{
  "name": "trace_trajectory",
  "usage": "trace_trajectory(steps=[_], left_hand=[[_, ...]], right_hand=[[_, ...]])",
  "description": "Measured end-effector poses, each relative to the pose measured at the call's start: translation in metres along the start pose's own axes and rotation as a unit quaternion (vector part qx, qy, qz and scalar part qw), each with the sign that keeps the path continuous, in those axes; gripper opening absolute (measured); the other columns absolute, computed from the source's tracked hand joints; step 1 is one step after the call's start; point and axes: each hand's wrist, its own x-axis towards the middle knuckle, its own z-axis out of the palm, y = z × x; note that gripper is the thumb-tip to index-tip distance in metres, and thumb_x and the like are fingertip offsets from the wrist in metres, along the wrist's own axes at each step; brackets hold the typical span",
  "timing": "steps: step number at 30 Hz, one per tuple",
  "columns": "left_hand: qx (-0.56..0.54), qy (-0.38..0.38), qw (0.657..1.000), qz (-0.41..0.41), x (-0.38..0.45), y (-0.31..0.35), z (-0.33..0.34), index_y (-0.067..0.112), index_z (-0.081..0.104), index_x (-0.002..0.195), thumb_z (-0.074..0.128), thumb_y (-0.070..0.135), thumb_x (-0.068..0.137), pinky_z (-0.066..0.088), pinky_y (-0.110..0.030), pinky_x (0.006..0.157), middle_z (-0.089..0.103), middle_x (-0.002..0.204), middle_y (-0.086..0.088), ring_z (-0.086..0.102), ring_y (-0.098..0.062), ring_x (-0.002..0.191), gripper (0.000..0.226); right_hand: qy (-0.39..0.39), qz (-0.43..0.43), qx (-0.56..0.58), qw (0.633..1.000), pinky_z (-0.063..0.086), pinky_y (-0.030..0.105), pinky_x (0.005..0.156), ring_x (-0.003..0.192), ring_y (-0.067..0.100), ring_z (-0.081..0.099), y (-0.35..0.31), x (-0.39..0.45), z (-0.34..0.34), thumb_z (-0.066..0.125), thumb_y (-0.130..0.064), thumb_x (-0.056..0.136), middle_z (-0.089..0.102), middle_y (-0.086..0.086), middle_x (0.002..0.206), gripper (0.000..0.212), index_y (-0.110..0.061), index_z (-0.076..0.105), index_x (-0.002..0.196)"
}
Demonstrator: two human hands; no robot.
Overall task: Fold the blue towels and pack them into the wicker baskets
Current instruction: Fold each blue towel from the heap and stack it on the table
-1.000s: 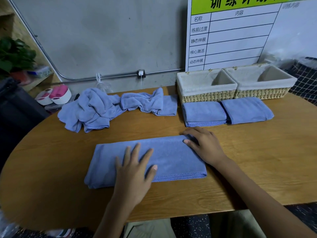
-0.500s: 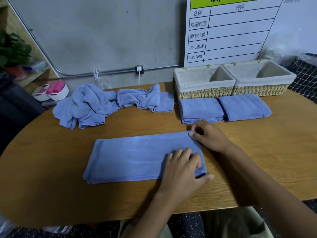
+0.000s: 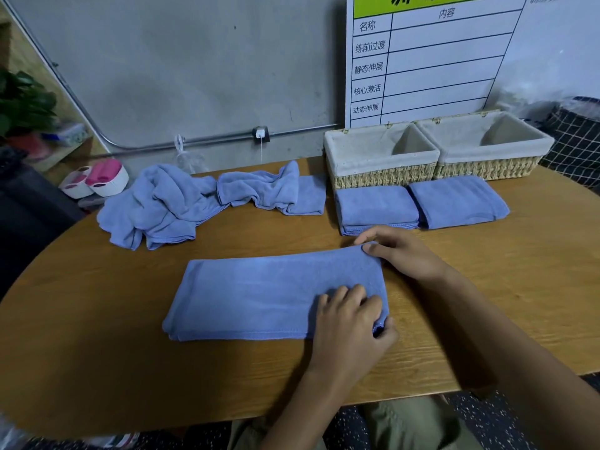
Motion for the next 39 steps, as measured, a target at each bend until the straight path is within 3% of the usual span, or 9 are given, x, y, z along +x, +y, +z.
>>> trace_trajectory(steps=[8, 12, 16, 22, 25, 28, 31, 35, 39], left_hand=[[-0.138, 0.041, 0.989, -0.04, -0.001, -0.001, -0.011, 0.022, 0.041, 0.065, 0.068, 0.031, 0.082, 0.028, -0.021, 0.055, 0.041, 0.07, 0.009, 0.037, -0.008, 0.058, 0.033], [-0.202, 0.063, 0.975, -0.065, -0.006, -0.005, -0.018, 0.019, 0.045, 0.064, 0.068, 0.027, 0.084, 0.036, -0.025, 0.051, 0.044, 0.07, 0.008, 0.042, -0.01, 0.057, 0.032], [-0.266, 0.076, 0.957, -0.091, -0.013, -0.009, -0.026, 0.016, 0.052, 0.063, 0.068, 0.025, 0.09, 0.043, -0.033, 0.056, 0.049, 0.071, 0.009, 0.05, -0.009, 0.061, 0.033], [-0.31, 0.1, 0.938, -0.123, -0.016, -0.026, -0.052, 0.017, 0.057, 0.066, 0.063, 0.029, 0.092, 0.043, -0.024, 0.059, 0.056, 0.072, 0.009, 0.057, -0.014, 0.067, 0.029], [-0.293, 0.109, 0.937, -0.156, -0.019, -0.043, -0.065, 0.023, 0.055, 0.066, 0.059, 0.037, 0.093, 0.035, -0.015, 0.057, 0.054, 0.068, 0.01, 0.055, -0.012, 0.064, 0.031], [-0.218, 0.095, 0.952, -0.193, -0.026, -0.065, -0.073, 0.027, 0.047, 0.061, 0.057, 0.042, 0.093, 0.03, -0.017, 0.051, 0.047, 0.06, 0.007, 0.05, -0.012, 0.056, 0.036], [-0.149, 0.053, 0.96, -0.232, -0.038, -0.087, -0.073, 0.022, 0.038, 0.057, 0.069, 0.023, 0.088, 0.03, -0.021, 0.048, 0.036, 0.05, 0.005, 0.042, -0.014, 0.05, 0.044], [-0.113, 0.038, 0.965, -0.233, -0.045, -0.095, -0.072, 0.015, 0.03, 0.061, 0.07, 0.005, 0.074, 0.029, -0.033, 0.047, 0.029, 0.053, 0.002, 0.033, -0.014, 0.049, 0.043], [-0.125, 0.043, 0.963, -0.236, -0.046, -0.095, -0.071, 0.015, 0.033, 0.064, 0.07, 0.004, 0.074, 0.031, -0.034, 0.046, 0.032, 0.054, 0.002, 0.034, -0.016, 0.048, 0.04]], right_hand=[[-0.002, 0.016, 0.054, 0.998, 0.045, 0.031, 0.093, 0.104, 0.025, 0.064, -0.004, 0.001, -0.005, 0.057, -0.012, 0.099, 0.073, 0.006, 0.106, 0.018, -0.009, 0.074, 0.1], [-0.004, 0.003, 0.118, 0.993, 0.041, 0.035, 0.08, 0.083, 0.024, 0.056, -0.001, 0.0, -0.005, 0.044, -0.006, 0.099, 0.061, 0.017, 0.085, 0.03, -0.007, 0.073, 0.106], [-0.045, -0.005, 0.143, 0.989, 0.043, 0.033, 0.081, 0.088, 0.02, 0.06, 0.002, -0.002, -0.003, 0.044, 0.005, 0.095, 0.07, 0.016, 0.098, 0.037, -0.01, 0.072, 0.114], [-0.067, -0.054, 0.089, 0.992, 0.045, 0.027, 0.085, 0.093, 0.016, 0.058, -0.002, 0.012, 0.007, 0.062, -0.023, 0.096, 0.065, 0.021, 0.103, 0.018, -0.017, 0.07, 0.111], [-0.071, -0.089, 0.107, 0.988, 0.046, 0.027, 0.091, 0.099, 0.015, 0.061, -0.016, 0.026, 0.023, 0.06, -0.02, 0.098, 0.069, 0.014, 0.105, 0.015, -0.013, 0.067, 0.11], [-0.064, -0.097, 0.102, 0.988, 0.042, 0.012, 0.074, 0.078, -0.001, 0.058, -0.033, 0.043, 0.049, 0.055, -0.01, 0.101, 0.065, -0.012, 0.077, 0.012, -0.009, 0.067, 0.105], [-0.068, -0.104, 0.031, 0.992, 0.038, 0.019, 0.066, 0.072, 0.009, 0.051, -0.035, 0.061, 0.076, 0.063, -0.018, 0.098, 0.057, 0.001, 0.073, 0.013, -0.009, 0.071, 0.104], [-0.086, -0.114, -0.079, 0.987, 0.039, 0.013, 0.066, 0.066, -0.002, 0.051, -0.026, 0.072, 0.099, 0.069, -0.019, 0.094, 0.06, -0.022, 0.068, 0.014, -0.007, 0.073, 0.102], [-0.058, -0.107, -0.113, 0.986, 0.042, 0.019, 0.067, 0.069, 0.0, 0.055, -0.024, 0.072, 0.105, 0.072, -0.028, 0.092, 0.064, -0.011, 0.076, 0.018, -0.013, 0.073, 0.101]])
